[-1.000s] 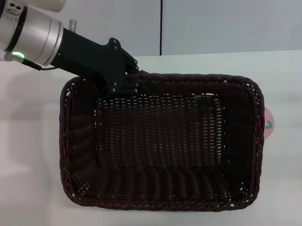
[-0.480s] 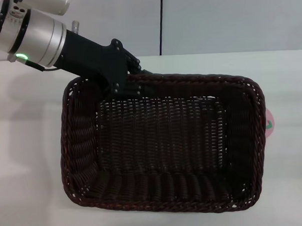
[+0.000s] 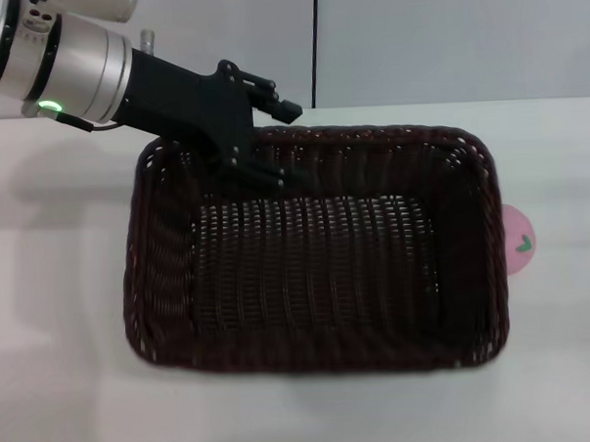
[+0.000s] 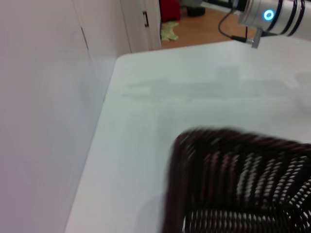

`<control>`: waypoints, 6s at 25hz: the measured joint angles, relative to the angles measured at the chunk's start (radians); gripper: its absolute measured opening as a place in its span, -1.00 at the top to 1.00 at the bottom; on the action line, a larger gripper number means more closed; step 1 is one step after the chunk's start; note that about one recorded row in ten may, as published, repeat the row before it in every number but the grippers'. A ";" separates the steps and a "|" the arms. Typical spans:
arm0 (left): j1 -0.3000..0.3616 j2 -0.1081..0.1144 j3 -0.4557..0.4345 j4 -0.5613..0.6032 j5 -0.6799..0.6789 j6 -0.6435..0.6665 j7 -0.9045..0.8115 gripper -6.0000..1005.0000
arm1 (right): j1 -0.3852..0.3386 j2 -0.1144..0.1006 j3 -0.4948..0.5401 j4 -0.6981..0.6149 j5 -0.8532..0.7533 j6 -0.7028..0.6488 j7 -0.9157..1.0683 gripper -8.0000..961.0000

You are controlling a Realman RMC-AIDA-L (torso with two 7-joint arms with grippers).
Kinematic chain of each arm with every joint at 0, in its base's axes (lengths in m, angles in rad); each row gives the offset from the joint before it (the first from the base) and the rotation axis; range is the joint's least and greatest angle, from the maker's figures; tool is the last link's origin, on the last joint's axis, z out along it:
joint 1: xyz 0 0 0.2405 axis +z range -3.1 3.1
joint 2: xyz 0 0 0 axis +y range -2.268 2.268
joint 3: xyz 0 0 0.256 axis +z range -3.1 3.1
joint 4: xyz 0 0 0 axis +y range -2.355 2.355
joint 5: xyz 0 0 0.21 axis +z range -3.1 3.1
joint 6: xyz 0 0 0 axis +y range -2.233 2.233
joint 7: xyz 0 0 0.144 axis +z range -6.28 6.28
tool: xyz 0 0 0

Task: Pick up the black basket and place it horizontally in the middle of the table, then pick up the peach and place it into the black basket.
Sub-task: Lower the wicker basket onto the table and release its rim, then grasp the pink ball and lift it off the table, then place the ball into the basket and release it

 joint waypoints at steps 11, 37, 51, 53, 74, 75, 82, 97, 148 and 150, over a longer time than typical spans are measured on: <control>0.185 0.001 -0.008 -0.006 -0.403 -0.158 0.130 -0.55 | -0.001 -0.001 -0.002 0.001 -0.002 0.000 0.000 -0.29; 0.471 -0.001 -0.011 -0.708 -1.473 0.015 0.583 -0.55 | 0.186 -0.269 0.397 -0.845 -1.826 -0.362 1.199 -0.31; 0.472 -0.003 -0.012 -0.796 -1.500 0.034 0.598 -0.55 | 0.309 -0.140 0.008 -0.992 -2.091 -0.286 1.304 -0.33; 0.472 -0.003 -0.012 -0.796 -1.500 0.031 0.599 -0.55 | 0.311 -0.133 -0.005 -0.992 -2.096 -0.279 1.305 -0.40; 0.464 -0.002 -0.024 -0.831 -1.516 0.013 0.598 -0.55 | 0.346 -0.069 -0.194 -0.920 -2.158 -0.080 1.328 -0.51; 0.463 -0.002 -0.024 -0.834 -1.517 0.013 0.598 -0.55 | 0.348 -0.068 -0.200 -0.913 -2.163 -0.069 1.330 -0.51; 0.459 -0.002 -0.024 -0.848 -1.521 0.013 0.593 -0.55 | 0.349 -0.048 -0.257 -0.899 -2.174 -0.021 1.334 -0.51; 0.458 -0.002 -0.023 -0.852 -1.522 0.003 0.591 -0.55 | 0.345 -0.041 -0.250 -0.928 -2.177 -0.034 1.334 0.35; 0.479 -0.001 -0.049 -0.862 -1.535 -0.017 0.590 -0.55 | 0.398 -0.049 -0.084 -0.835 -1.623 -0.134 1.275 0.42; 0.479 -0.001 -0.049 -0.862 -1.536 -0.017 0.590 -0.55 | 0.393 -0.049 -0.080 -0.834 -1.623 -0.130 1.275 0.34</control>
